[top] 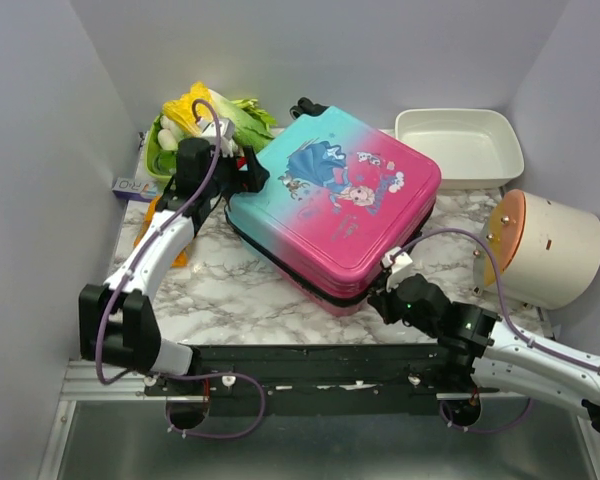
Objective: Open, take out, and arrange the luggage
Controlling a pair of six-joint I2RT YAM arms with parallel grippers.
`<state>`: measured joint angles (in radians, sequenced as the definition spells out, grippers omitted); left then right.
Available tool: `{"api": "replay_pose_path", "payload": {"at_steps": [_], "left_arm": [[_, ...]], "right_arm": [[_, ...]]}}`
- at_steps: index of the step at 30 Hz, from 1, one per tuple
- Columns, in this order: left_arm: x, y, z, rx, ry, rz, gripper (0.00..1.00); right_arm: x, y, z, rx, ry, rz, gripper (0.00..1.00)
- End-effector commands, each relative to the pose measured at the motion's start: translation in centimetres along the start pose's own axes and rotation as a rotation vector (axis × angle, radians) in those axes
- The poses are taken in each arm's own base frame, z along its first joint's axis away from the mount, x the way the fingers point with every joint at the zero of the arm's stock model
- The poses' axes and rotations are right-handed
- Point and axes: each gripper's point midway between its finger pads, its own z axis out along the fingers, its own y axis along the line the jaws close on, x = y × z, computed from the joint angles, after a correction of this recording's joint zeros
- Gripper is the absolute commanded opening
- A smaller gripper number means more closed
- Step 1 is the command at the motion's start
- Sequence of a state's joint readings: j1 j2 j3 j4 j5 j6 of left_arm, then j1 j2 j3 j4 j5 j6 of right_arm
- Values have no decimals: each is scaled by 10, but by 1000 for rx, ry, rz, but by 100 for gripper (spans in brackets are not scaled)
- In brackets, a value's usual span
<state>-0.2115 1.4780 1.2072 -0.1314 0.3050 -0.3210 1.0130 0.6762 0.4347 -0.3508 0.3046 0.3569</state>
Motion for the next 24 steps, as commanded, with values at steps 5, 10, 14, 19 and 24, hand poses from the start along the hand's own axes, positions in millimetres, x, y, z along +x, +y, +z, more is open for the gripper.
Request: {"api": "replay_pose_path", "payload": {"at_steps": [5, 10, 14, 19, 24], "left_arm": [[119, -4, -60, -16, 177, -164, 99], [133, -29, -78, 27, 146, -193, 99], [138, -56, -93, 49, 87, -228, 99], [158, -73, -106, 40, 128, -252, 99], [156, -78, -128, 56, 89, -263, 99]], "right_arm": [[-73, -24, -15, 143, -231, -28, 1], [-111, -29, -22, 163, -316, -81, 1], [-136, -53, -12, 174, -349, -107, 1], [-155, -66, 15, 97, -347, -239, 1], [-184, -68, 8, 65, -391, -312, 1]]}}
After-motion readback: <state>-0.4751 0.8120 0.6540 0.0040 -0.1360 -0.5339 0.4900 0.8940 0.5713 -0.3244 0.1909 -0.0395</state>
